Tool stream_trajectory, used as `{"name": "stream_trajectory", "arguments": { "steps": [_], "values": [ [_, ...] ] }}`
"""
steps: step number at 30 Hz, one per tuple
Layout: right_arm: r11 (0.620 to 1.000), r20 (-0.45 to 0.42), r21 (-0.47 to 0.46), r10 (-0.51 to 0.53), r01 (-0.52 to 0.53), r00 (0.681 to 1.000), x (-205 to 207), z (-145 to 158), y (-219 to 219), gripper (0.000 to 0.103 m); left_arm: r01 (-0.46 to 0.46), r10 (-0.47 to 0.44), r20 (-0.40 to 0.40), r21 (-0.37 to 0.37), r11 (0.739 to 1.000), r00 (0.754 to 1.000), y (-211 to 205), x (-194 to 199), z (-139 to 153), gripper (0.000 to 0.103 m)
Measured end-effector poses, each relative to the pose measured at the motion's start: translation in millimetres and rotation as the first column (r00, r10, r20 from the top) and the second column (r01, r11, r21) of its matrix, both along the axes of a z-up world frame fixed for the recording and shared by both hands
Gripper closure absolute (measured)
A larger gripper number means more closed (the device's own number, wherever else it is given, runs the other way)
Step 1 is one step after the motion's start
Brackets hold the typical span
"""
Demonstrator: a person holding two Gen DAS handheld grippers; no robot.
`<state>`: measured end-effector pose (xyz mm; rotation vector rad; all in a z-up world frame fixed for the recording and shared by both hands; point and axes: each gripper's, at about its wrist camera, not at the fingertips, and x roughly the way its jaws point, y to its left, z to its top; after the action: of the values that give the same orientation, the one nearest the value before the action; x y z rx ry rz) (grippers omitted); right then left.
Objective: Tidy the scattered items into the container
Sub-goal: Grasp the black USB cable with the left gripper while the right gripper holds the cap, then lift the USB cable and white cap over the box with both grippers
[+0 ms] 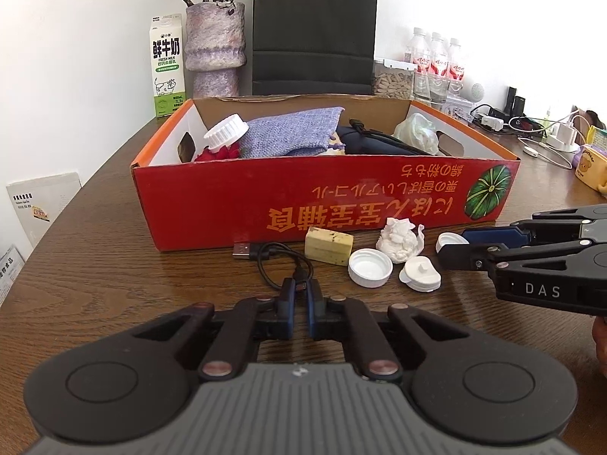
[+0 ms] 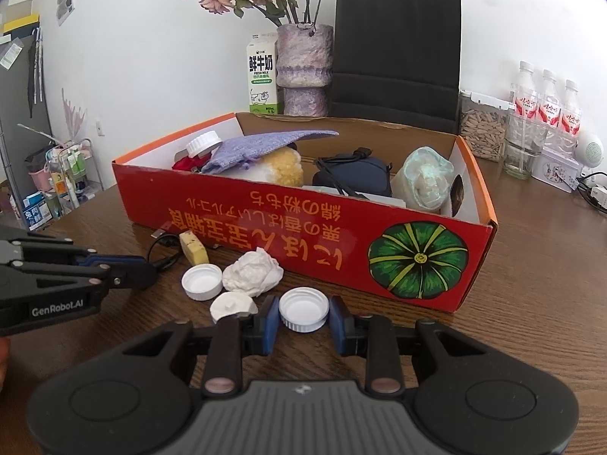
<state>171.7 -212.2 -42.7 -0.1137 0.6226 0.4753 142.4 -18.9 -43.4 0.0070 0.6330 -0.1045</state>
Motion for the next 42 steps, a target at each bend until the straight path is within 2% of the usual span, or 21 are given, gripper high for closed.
{"name": "stream_trajectory", "arguments": {
  "steps": [8, 10, 12, 15, 18, 22, 23, 24, 26, 35, 42],
  "values": [
    [1.0, 0.007, 0.012, -0.003, 0.003, 1.0, -3, 1, -3, 0.076, 0.001, -0.001, 0.004, -0.017, 1.0, 1.0, 1, -5, 2, 0.095],
    [1.0, 0.004, 0.01, -0.003, 0.003, 1.0, -3, 1, -3, 0.076, -0.006, 0.006, -0.003, -0.021, 1.0, 1.0, 1, -5, 1, 0.085],
    [1.0, 0.003, 0.01, -0.005, 0.005, 1.0, -3, 1, -2, 0.076, -0.022, 0.022, -0.002, -0.025, 0.999, 1.0, 1, -4, 2, 0.052],
    [1.0, 0.0, 0.008, -0.007, 0.007, 1.0, -2, 1, -3, 0.076, -0.049, 0.049, 0.001, -0.026, 0.998, 0.999, 1, 1, 4, 0.05],
    [1.0, -0.001, 0.008, -0.012, 0.012, 1.0, -2, 1, -3, 0.076, -0.087, 0.087, -0.026, -0.011, 0.996, 0.996, -1, 14, 2, 0.049],
    [1.0, -0.005, 0.014, -0.018, 0.018, 1.0, -1, 0, -5, 0.076, -0.126, 0.126, -0.017, 0.013, 0.992, 0.992, -6, 25, 0, 0.049],
    [1.0, -0.006, 0.015, -0.018, 0.019, 1.0, -1, 0, -5, 0.076, -0.127, 0.127, -0.013, 0.018, 0.992, 0.992, -7, 26, 0, 0.054],
    [1.0, -0.006, 0.015, -0.018, 0.018, 1.0, -1, 0, -5, 0.076, -0.123, 0.123, -0.006, 0.026, 0.992, 0.992, -8, 25, 0, 0.071],
    [1.0, -0.004, 0.016, -0.018, 0.018, 1.0, -1, 1, -5, 0.076, -0.105, 0.105, -0.004, 0.001, 0.994, 0.994, -7, 22, 0, 0.074],
    [0.999, 0.034, 0.026, -0.024, 0.023, 0.999, -7, 4, -7, 0.076, -0.096, 0.098, 0.026, -0.051, 0.994, 0.995, 3, 0, 5, 0.076],
    [0.997, 0.131, 0.072, 0.0, -0.01, 0.991, -24, 12, -10, 0.076, -0.09, 0.1, 0.123, -0.08, 0.993, 0.987, 10, -19, 28, 0.076]
  ]
}}
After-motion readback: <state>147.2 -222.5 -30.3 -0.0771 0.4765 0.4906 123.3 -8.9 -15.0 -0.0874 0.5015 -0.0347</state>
